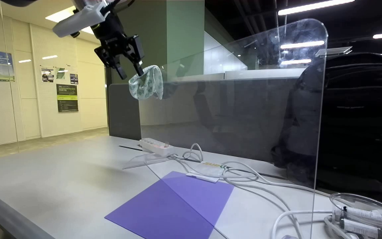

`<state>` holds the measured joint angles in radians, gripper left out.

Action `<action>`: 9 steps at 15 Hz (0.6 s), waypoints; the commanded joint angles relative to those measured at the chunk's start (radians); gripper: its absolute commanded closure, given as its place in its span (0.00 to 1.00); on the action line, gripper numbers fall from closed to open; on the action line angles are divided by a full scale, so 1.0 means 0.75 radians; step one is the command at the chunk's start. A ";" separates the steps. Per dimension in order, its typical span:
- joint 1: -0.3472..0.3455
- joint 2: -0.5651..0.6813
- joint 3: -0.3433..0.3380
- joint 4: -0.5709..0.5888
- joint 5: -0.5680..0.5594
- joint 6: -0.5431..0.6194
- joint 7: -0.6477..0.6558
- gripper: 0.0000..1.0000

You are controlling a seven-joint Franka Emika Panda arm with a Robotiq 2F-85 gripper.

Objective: Unhang the white cloth from the glass panel

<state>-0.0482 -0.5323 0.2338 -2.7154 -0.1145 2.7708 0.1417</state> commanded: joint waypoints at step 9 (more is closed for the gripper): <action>0.016 0.000 -0.017 0.002 -0.015 -0.032 0.025 0.15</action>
<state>-0.0477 -0.5332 0.2338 -2.7154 -0.1141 2.7501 0.1536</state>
